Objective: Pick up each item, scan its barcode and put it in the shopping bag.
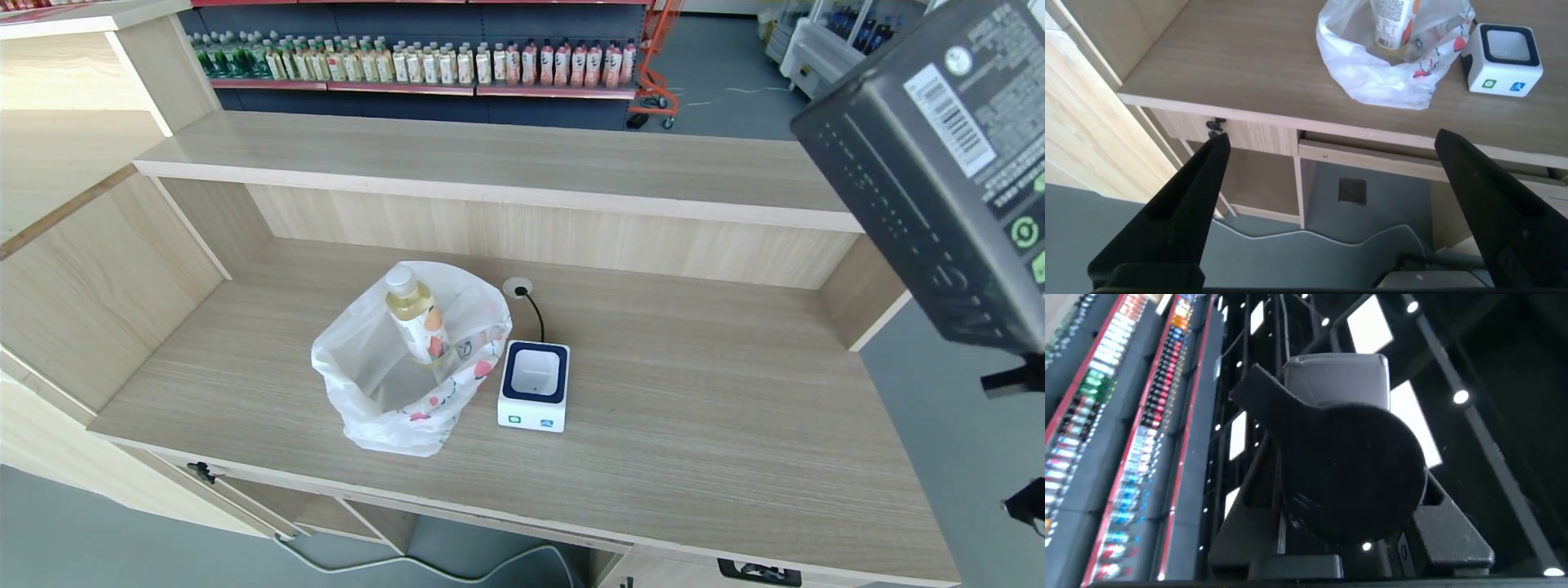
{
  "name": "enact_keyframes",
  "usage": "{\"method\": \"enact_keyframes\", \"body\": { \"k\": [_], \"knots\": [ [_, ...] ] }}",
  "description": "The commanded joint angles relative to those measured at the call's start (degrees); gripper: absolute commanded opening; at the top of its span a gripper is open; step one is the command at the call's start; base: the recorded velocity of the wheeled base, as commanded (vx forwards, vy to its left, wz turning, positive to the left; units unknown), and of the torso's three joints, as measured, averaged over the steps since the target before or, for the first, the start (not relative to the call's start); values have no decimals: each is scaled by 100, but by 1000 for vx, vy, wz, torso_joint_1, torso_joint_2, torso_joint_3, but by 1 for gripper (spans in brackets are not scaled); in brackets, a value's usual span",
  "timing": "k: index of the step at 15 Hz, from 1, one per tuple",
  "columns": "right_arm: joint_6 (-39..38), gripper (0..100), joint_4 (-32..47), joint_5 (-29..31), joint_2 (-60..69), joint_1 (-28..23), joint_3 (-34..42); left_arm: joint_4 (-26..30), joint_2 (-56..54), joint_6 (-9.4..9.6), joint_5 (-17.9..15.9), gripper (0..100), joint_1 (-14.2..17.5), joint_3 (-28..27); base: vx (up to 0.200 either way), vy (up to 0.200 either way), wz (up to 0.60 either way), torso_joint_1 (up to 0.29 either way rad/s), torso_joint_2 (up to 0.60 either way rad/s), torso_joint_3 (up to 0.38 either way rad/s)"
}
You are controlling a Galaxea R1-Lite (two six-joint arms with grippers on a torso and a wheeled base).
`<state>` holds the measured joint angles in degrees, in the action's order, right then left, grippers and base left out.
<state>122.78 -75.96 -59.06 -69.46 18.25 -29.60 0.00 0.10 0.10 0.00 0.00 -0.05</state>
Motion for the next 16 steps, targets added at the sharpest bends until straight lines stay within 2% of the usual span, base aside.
{"method": "enact_keyframes", "body": {
  "k": [1,3,9,16],
  "knots": [
    [501,0,512,-158,126,627,103,-9,-1,-1,0,100,0,5,0,0,0,0,0,0],
    [633,0,661,-141,135,838,-2,-9,-1,-1,0,100,0,5,0,0,0,0,0,0],
    [738,0,732,-167,275,847,95,0,-1,-1,0,100,0,5,0,0,0,0,0,0],
    [896,0,1523,-466,240,996,77,0,-1,-1,0,100,0,5,0,0,0,0,0,0]
  ]
}}
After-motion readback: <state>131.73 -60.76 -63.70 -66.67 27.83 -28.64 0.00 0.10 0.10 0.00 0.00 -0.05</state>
